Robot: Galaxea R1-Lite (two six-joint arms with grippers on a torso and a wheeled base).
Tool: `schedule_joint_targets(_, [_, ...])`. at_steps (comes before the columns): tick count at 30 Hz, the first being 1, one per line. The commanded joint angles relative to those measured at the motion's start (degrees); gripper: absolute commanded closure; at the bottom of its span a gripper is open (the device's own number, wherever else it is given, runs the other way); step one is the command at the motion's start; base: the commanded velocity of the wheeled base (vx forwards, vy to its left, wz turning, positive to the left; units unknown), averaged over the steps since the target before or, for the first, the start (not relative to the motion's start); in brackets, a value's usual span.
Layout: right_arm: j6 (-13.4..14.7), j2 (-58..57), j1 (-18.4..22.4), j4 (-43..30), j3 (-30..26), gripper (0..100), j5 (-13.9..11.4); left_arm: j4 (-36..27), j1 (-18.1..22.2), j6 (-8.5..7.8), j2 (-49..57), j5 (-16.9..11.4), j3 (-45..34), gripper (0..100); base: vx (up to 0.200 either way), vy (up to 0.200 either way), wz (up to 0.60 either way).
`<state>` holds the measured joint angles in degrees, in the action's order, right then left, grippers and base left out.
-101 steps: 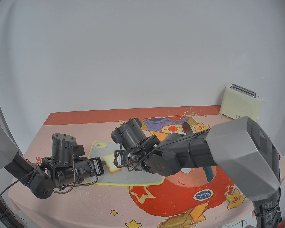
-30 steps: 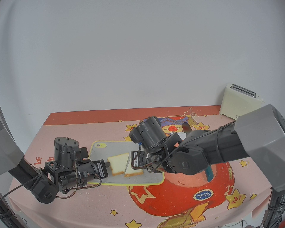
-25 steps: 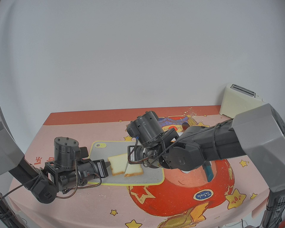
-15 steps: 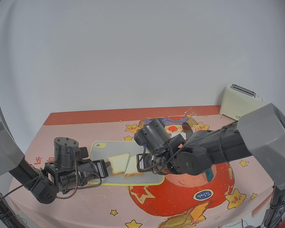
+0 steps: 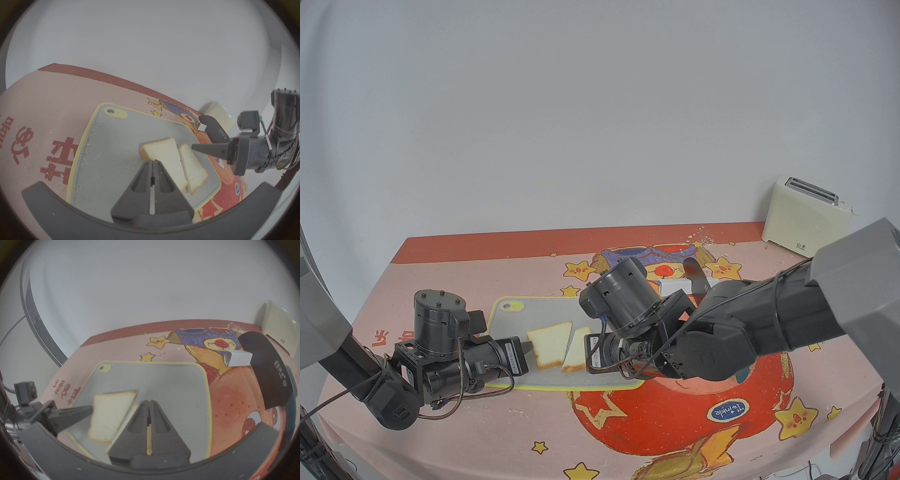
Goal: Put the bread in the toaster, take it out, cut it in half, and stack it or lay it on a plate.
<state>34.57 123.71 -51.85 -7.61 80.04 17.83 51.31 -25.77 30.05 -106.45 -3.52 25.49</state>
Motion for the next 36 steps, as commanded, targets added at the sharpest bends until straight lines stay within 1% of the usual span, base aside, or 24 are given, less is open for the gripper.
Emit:
schedule_joint_targets(1, [0.0,2.3,-0.5,0.1,2.3,100,0.0,0.0,0.0,0.01,-0.1,0.0,0.0,100,0.0,0.0,0.0])
schedule_joint_targets(6, [-0.1,3.2,-0.4,0.0,4.8,100,0.0,0.0,0.0,0.01,-0.1,0.0,0.1,100,0.0,0.0,0.0])
schedule_joint_targets(19, [-0.1,3.4,-0.8,-0.4,8.2,100,0.0,0.0,0.0,0.01,-0.1,0.0,0.1,100,0.0,0.0,0.0])
schedule_joint_targets(26, [-0.1,3.1,-3.4,-0.7,10.9,100,-0.1,0.0,0.0,0.01,-0.1,0.0,0.1,100,0.0,0.0,0.0])
schedule_joint_targets(29, [0.1,3.7,-6.1,-0.6,13.4,100,0.0,0.0,0.0,0.01,-0.1,0.0,0.1,100,0.0,0.0,0.0])
schedule_joint_targets(31, [0.4,3.8,-6.6,-0.6,14.9,100,0.2,0.0,0.0,0.01,-0.1,0.0,0.1,100,0.0,0.0,0.0])
schedule_joint_targets(36, [1.3,2.9,-5.0,-0.4,15.5,100,0.4,0.1,0.1,0.01,0.1,0.1,0.2,100,0.0,0.0,0.0])
